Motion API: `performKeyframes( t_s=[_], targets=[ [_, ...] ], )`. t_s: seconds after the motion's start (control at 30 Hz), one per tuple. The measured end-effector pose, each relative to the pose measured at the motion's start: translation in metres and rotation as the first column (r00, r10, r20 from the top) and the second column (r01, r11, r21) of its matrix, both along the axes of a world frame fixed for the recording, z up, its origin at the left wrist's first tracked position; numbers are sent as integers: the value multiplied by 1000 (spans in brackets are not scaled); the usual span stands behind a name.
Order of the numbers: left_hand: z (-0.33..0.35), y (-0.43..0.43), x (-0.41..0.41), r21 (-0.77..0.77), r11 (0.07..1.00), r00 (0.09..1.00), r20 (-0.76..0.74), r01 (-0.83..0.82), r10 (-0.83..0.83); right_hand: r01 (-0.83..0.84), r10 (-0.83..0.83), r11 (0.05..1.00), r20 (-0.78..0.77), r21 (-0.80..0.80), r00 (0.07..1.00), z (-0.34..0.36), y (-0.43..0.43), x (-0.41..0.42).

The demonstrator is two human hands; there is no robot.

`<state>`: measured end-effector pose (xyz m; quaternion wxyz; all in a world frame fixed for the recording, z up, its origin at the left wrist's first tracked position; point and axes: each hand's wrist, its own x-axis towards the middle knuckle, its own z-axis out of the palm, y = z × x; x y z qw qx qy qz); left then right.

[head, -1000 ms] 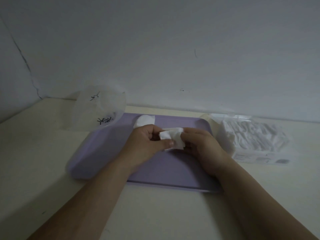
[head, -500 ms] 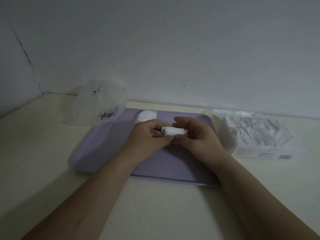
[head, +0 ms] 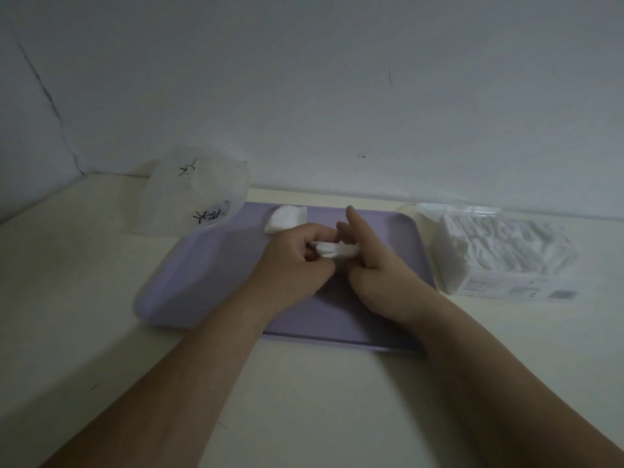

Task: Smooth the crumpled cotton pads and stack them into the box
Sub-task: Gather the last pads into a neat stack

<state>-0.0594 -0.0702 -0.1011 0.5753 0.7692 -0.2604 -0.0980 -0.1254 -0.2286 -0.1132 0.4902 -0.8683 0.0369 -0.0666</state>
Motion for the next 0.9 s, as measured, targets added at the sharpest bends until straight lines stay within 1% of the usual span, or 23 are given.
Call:
performKeyframes(
  t_s=[0.1, 0.27, 0.37, 0.43, 0.53, 0.7, 0.77, 0.83, 0.9],
  targets=[
    [-2, 1, 3, -24, 999, 999, -20, 25, -26, 72, -74, 997, 56, 32, 996, -1, -3, 2],
    [5, 10, 6, -34, 987, 985, -83, -155, 152, 138, -140, 990, 83, 34, 987, -2, -4, 3],
    [3, 13, 7, -21, 984, 983, -67, -176, 174, 145, -147, 989, 68, 39, 987, -2, -3, 4],
    [1, 13, 8, -30, 983, 983, -29, -180, 179, 152, -155, 987, 62, 48, 986, -1, -2, 4],
    [-1, 12, 9, -46, 987, 988, 18, -153, 154, 140, -143, 989, 57, 45, 988, 2, 1, 2],
    [-3, 10, 10, -22, 997, 994, 72, -78, 79, 114, -115, 993, 39, 12, 993, 4, 4, 0],
    [-3, 11, 10, -13, 999, 997, 58, -50, 51, 116, -116, 993, 27, -1, 993, 4, 4, 0],
    [-1, 14, 11, -13, 999, 999, 0, -37, 37, 114, -114, 993, 21, -5, 993, 4, 3, -1],
    [-1, 17, 12, 23, 1000, 1000, 2, 7, -7, 89, -89, 996, 20, -9, 996, 5, 3, 0]
  ],
)
